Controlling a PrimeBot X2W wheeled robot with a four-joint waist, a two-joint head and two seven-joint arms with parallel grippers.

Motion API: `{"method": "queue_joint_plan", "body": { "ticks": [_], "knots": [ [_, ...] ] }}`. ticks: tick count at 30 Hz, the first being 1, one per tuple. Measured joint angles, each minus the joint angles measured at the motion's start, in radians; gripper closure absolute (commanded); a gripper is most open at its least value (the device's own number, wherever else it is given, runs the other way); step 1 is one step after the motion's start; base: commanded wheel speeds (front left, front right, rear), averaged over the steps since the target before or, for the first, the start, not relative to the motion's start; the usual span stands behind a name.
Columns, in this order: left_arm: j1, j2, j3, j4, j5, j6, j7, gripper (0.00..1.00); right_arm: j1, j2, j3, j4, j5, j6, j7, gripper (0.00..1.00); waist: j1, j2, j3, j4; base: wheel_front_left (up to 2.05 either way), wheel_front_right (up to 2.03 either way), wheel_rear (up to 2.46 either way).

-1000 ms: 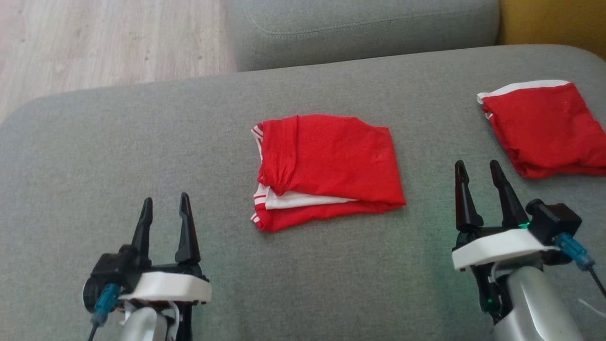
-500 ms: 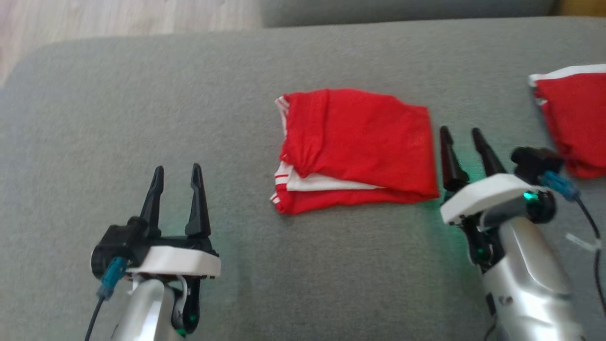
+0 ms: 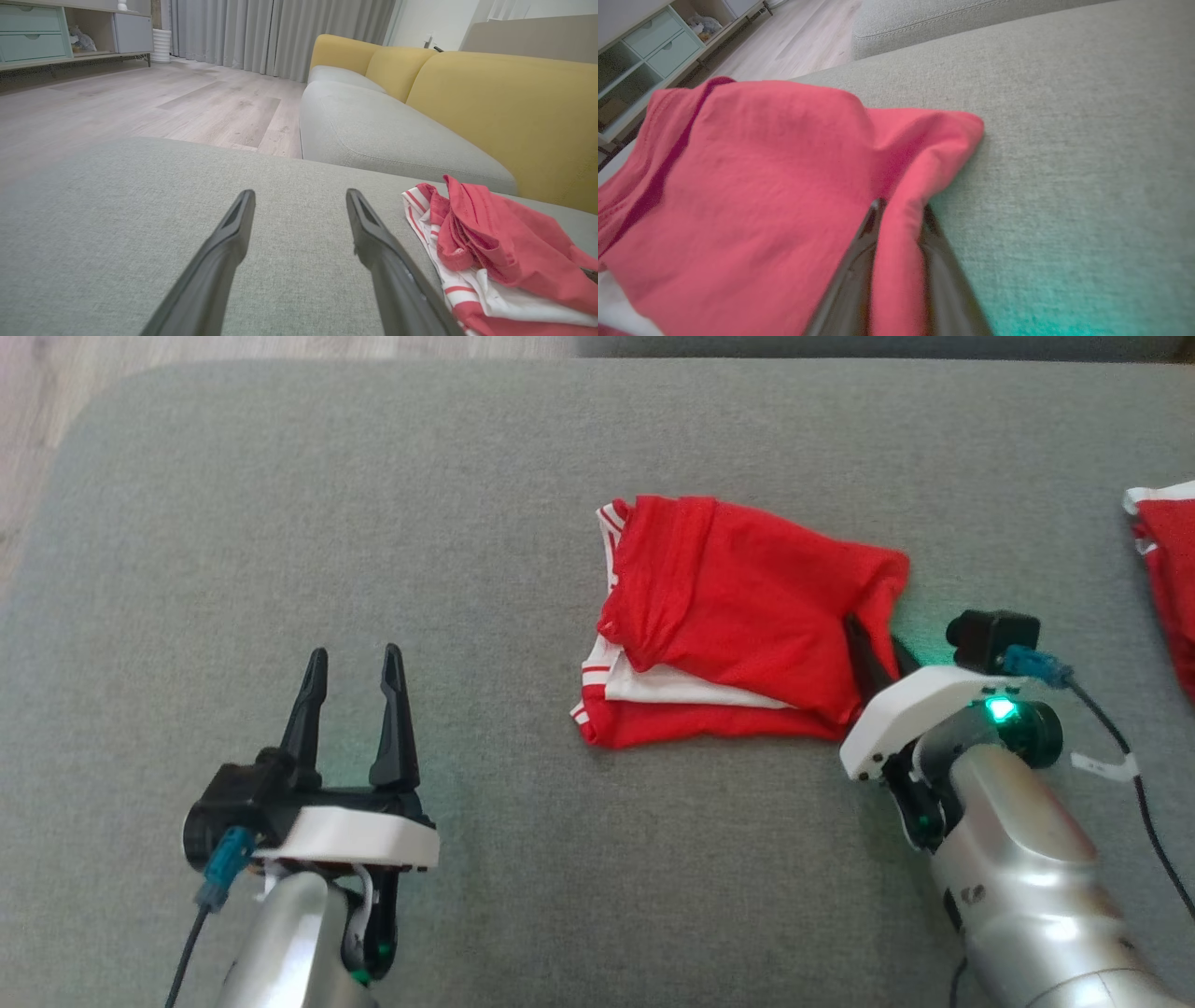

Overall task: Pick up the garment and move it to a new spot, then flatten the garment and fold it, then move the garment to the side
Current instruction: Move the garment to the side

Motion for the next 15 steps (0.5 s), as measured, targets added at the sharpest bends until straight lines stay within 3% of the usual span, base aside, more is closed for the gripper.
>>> {"method": "queue_joint_plan", "body": {
  "ticks": [8, 15],
  "knots": [
    [0.001, 0.0, -0.023, 0.006, 0.0, 0.0, 0.0, 0.0, -0.007, 0.008, 0.006, 0.068, -0.135, 0.0, -0.075, 1.0, 0.0, 0.0, -0.049, -0.04, 0.0, 0.0, 0.0],
    [0.004, 0.0, -0.072, 0.003, -0.011, 0.006, 0.0, 0.0, -0.008, -0.007, 0.038, 0.043, -0.293, 0.0, -0.077, 1.0, -0.0002, 0.0, -0.097, -0.108, 0.0, 0.0, 0.0]
  ]
}}
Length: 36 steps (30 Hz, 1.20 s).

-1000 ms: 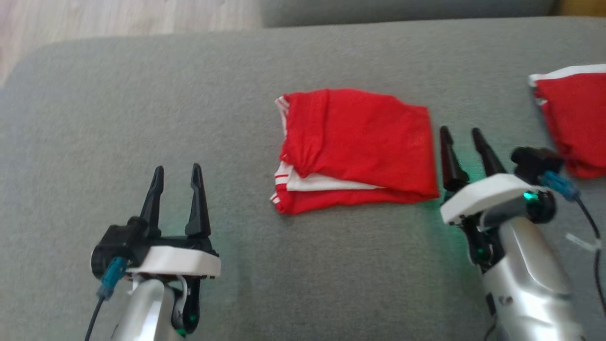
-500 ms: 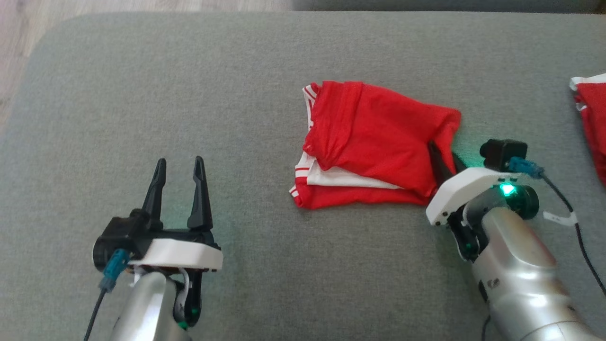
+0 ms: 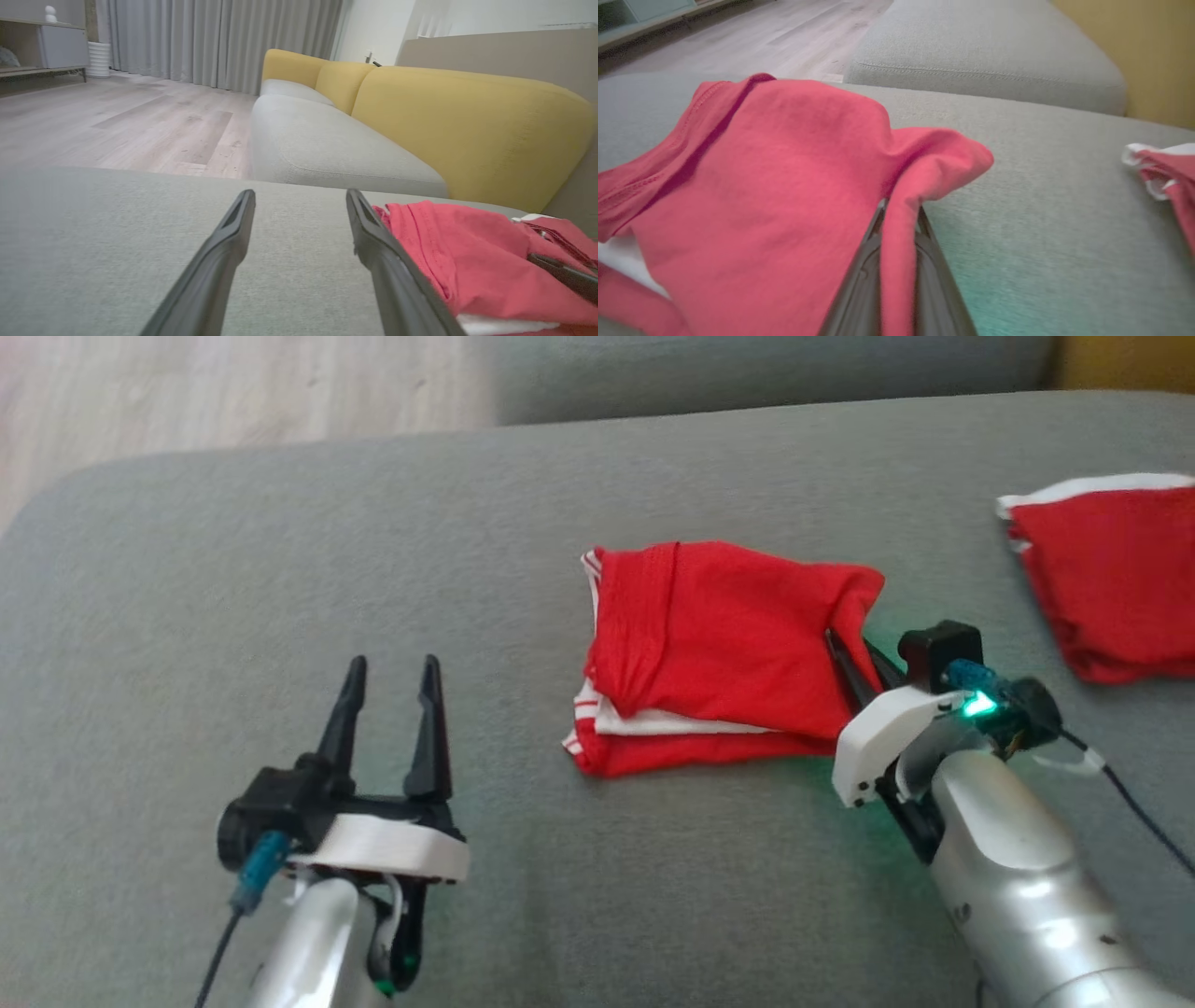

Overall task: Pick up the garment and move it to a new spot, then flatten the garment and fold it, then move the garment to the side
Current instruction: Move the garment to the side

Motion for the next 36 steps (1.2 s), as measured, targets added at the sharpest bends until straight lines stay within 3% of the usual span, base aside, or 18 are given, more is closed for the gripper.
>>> {"method": "queue_joint_plan", "body": {
  "ticks": [5, 10, 15, 20, 24, 34, 35, 36],
  "knots": [
    [0.0, 0.0, -0.043, -0.011, -0.013, 0.011, 0.0, 0.0, -0.006, -0.095, 0.088, -0.088, -0.039, 0.0, 0.06, 1.0, 0.0, 0.0, -0.011, -0.055, 0.0, 0.0, 0.0],
    [-0.013, 0.0, -0.049, -0.019, -0.013, 0.013, 0.0, 0.0, -0.056, -0.277, 0.161, -0.204, -0.018, 0.0, 0.13, 1.0, 0.0002, 0.0, 0.031, -0.082, 0.0, 0.0, 0.0],
    [-0.063, 0.0, -0.044, -0.023, -0.012, 0.01, 0.0, 0.0, -0.129, -0.452, 0.154, -0.287, 0.022, 0.0, 0.172, 1.0, 0.0002, 0.0, 0.098, -0.092, 0.0, 0.0, 0.0],
    [-0.107, 0.0, -0.036, -0.024, -0.012, -0.001, 0.0, 0.0, -0.161, -0.584, 0.098, -0.291, -0.02, 0.0, 0.217, 1.0, 0.0003, 0.0, 0.171, -0.084, 0.0, 0.0, 0.0],
    [-0.128, -0.001, -0.018, -0.023, -0.012, -0.008, 0.0, 0.0, -0.162, -0.635, 0.028, -0.279, -0.072, 0.0, 0.252, 1.0, 0.0003, 0.0, 0.217, -0.071, 0.0, 0.0, 0.0],
    [-0.154, -0.001, -0.006, -0.029, -0.012, -0.017, 0.0, 0.0, -0.127, -0.639, -0.139, -0.29, -0.132, 0.0, 0.278, 1.0, 0.0002, 0.0, 0.276, -0.046, 0.0, 0.0, 0.0],
    [-0.155, -0.001, 0.0, -0.028, -0.008, -0.018, 0.0, 0.0, -0.116, -0.637, -0.16, -0.294, -0.137, 0.0, 0.278, 0.76, 0.0003, 0.0, 0.28, -0.044, 0.0, 0.0, 0.0],
    [-0.156, -0.001, 0.007, -0.027, -0.002, -0.025, 0.0, 0.0, -0.108, -0.634, -0.181, -0.299, -0.141, 0.0, 0.278, 0.0, 0.0003, 0.0, 0.283, -0.043, 0.0, 0.0, 0.0]
  ]
}}
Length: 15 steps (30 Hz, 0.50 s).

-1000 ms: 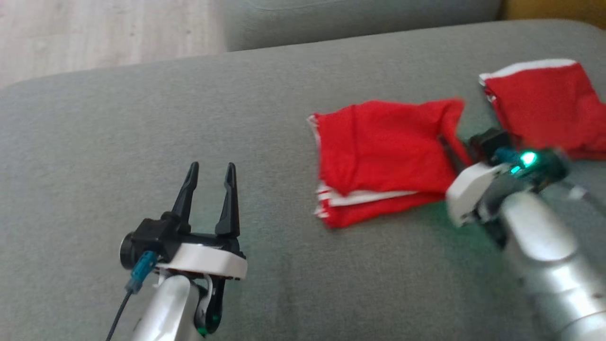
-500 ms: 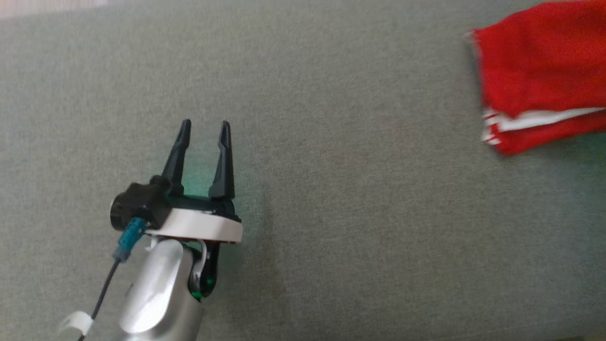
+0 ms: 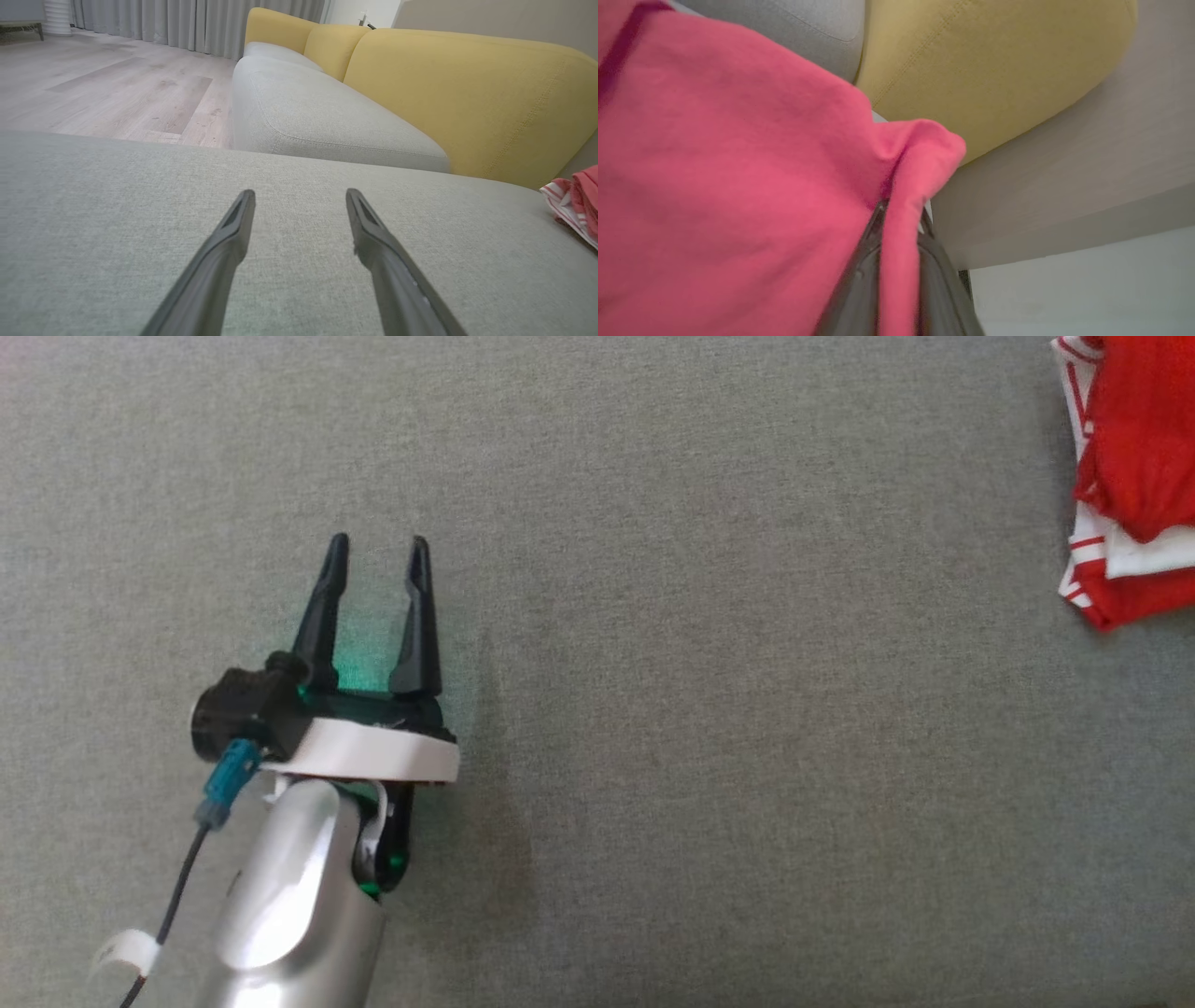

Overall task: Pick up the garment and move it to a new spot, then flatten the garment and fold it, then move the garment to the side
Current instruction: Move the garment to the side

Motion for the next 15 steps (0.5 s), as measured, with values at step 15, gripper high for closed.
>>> {"method": "queue_joint_plan", "body": {
  "ticks": [15],
  "knots": [
    [0.072, 0.0, 0.081, -0.026, 0.021, 0.0, 0.0, 0.0, 0.101, 0.236, -0.121, -0.265, -0.009, 0.0, -0.059, 0.0, -0.0004, 0.0, -0.154, -0.016, 0.0, 0.0, 0.0]
  ]
}}
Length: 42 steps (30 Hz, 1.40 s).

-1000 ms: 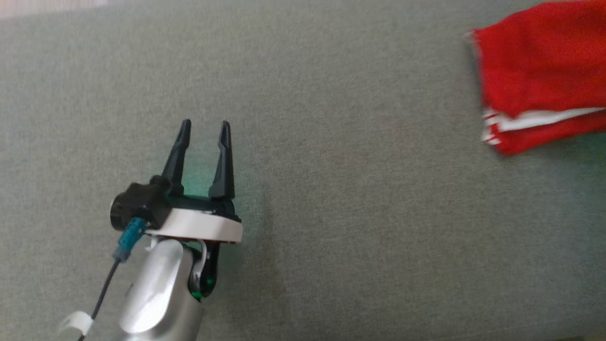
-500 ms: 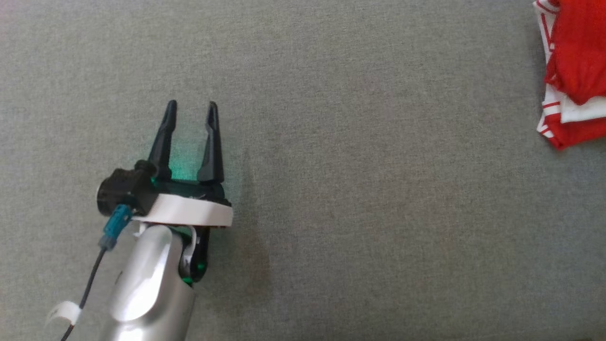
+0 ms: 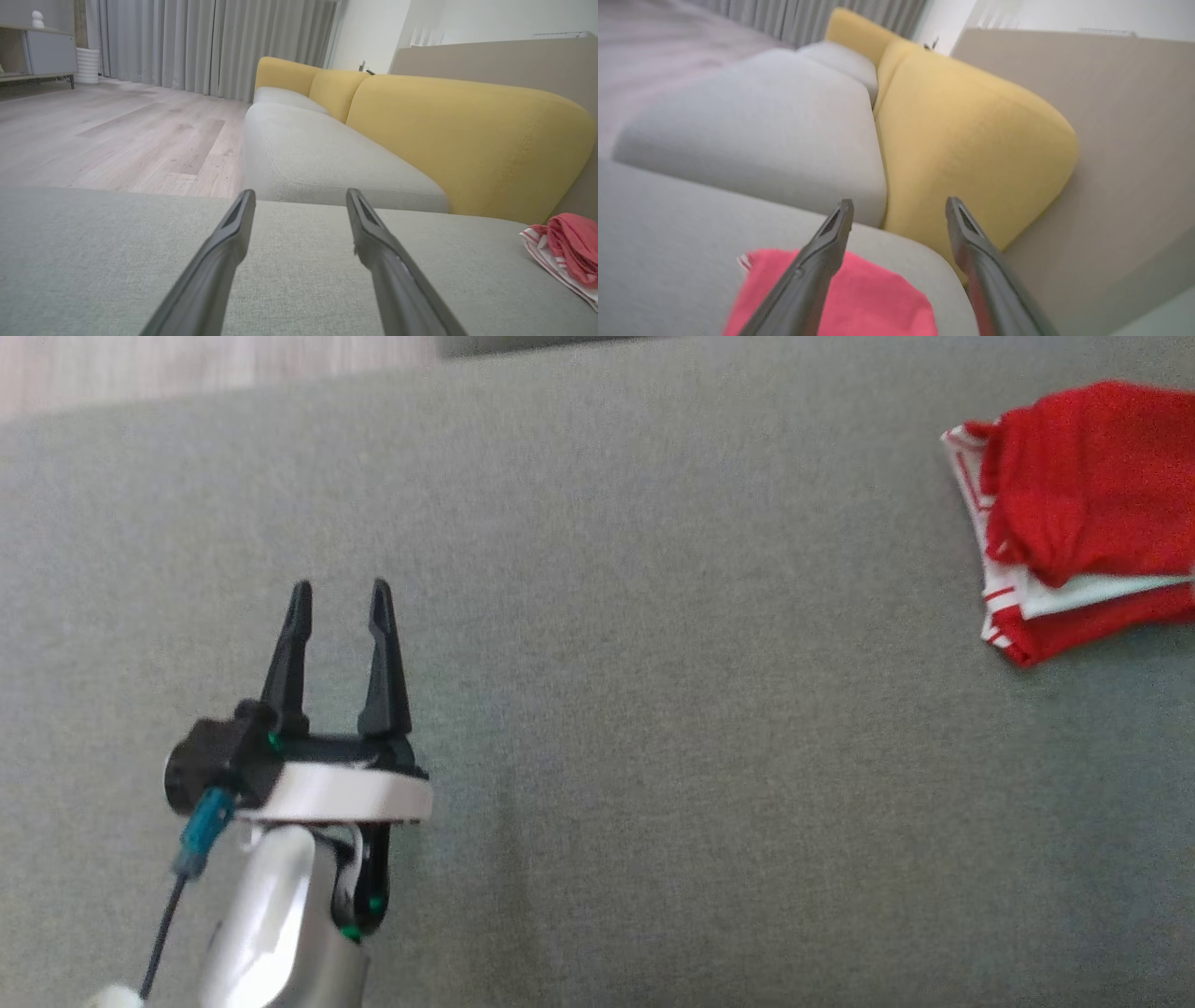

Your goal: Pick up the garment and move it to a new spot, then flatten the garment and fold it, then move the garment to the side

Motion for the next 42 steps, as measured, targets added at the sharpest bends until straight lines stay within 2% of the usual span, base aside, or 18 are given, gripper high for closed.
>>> {"method": "queue_joint_plan", "body": {
  "ticks": [6, 8, 9, 13, 19, 23, 30, 42],
  "knots": [
    [0.082, 0.0, 0.022, -0.034, 0.012, -0.003, 0.0, 0.0, 0.079, 0.188, 0.004, -0.17, 0.081, 0.0, -0.035, 0.0, -0.0001, 0.0, -0.106, -0.003, 0.0, 0.0, 0.0],
    [0.113, 0.0, 0.039, -0.051, -0.019, 0.005, 0.0, 0.0, 0.132, 0.253, 0.007, -0.212, 0.1, 0.0, -0.052, 0.0, -0.0001, 0.0, -0.14, -0.002, 0.0, 0.0, 0.0],
    [0.142, 0.001, 0.052, -0.077, -0.035, 0.019, 0.0, 0.0, 0.193, 0.315, 0.013, -0.239, 0.114, 0.0, -0.075, 0.0, -0.0002, 0.0, -0.172, 0.0, 0.0, 0.0, 0.0],
    [0.2, 0.001, 0.048, -0.079, -0.032, 0.024, -0.001, 0.0, 0.311, 0.401, 0.023, -0.245, 0.137, 0.0, -0.135, 0.0, -0.0002, 0.0, -0.225, 0.006, 0.0, 0.0, 0.0],
    [0.255, 0.001, 0.032, -0.051, -0.032, 0.049, -0.001, 0.0, 0.427, 0.418, 0.03, -0.183, 0.182, 0.0, -0.245, 0.0, 0.0, 0.0, -0.267, 0.024, 0.0, 0.0, 0.0],
    [0.267, 0.002, 0.029, -0.043, -0.029, 0.064, -0.001, 0.0, 0.483, 0.425, 0.053, -0.134, 0.263, 0.0, -0.294, 0.0, 0.0, 0.0, -0.278, 0.035, 0.0, 0.0, 0.0],
    [0.272, 0.002, 0.025, -0.032, -0.015, 0.088, -0.001, 0.0, 0.543, 0.427, 0.084, -0.08, 0.279, 0.0, -0.313, 0.0, 0.0001, 0.0, -0.288, 0.046, 0.0, 0.0, 0.0],
    [0.273, 0.002, 0.022, -0.017, -0.059, 0.082, -0.001, 0.0, 0.543, 0.427, 0.089, -0.106, 0.29, 0.0, -0.313, 0.0, 0.0001, 0.0, -0.295, 0.039, 0.0, 0.0, 0.0]
  ]
}}
